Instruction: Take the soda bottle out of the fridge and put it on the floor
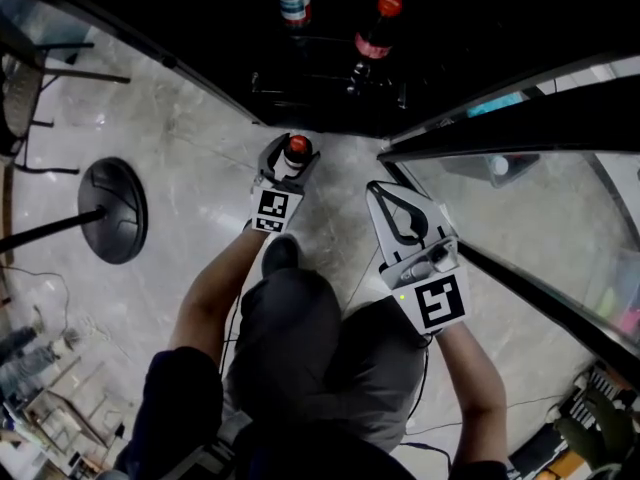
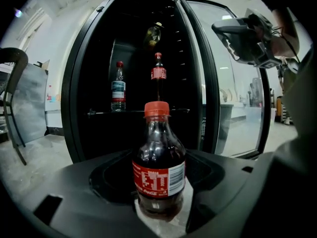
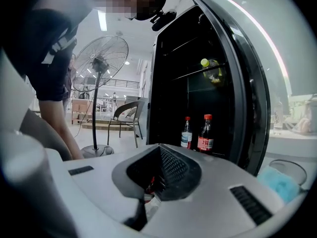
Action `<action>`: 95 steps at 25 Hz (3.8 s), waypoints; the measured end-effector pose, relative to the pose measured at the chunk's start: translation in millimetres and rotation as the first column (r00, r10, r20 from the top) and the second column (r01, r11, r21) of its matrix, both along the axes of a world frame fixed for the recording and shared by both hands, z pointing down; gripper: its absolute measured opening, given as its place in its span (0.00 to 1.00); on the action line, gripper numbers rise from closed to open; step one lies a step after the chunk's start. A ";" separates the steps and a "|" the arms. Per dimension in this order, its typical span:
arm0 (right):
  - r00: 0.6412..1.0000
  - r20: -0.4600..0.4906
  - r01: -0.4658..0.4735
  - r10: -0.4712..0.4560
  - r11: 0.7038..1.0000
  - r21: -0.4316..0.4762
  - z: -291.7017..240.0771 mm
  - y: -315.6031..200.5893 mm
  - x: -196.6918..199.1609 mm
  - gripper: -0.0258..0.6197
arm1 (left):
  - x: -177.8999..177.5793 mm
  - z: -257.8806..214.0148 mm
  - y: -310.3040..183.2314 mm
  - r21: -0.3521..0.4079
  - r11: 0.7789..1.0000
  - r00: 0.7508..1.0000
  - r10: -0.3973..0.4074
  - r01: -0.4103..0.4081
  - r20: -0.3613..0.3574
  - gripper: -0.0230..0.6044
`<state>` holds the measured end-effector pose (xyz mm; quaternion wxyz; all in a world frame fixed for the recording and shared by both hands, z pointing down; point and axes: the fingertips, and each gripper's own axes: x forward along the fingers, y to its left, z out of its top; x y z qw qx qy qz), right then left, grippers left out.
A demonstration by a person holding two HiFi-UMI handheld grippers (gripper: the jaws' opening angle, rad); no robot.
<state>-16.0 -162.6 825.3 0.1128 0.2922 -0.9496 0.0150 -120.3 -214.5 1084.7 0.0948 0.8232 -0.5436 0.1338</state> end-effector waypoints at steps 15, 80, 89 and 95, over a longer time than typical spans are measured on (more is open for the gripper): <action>1.000 -0.011 0.010 -0.010 1.000 -0.022 49.4 -9.5 1.9 0.07 | 3.4 80.1 -6.0 -0.056 0.997 0.999 -0.047 0.046 -0.009 0.54; 1.000 -0.019 0.021 -0.022 0.999 -0.030 74.6 -1.1 13.8 0.07 | -1.9 111.9 39.1 0.014 1.000 0.999 -0.019 0.019 0.036 0.54; 1.000 -0.006 0.026 -0.026 0.999 -0.035 73.0 0.1 17.2 0.07 | -13.8 83.2 60.6 0.037 0.999 0.999 0.025 -0.026 0.029 0.52; 0.999 0.002 0.038 -0.038 0.999 -0.025 59.9 2.4 15.5 0.07 | -26.4 26.4 69.6 0.102 0.994 0.999 0.032 -0.033 0.006 0.36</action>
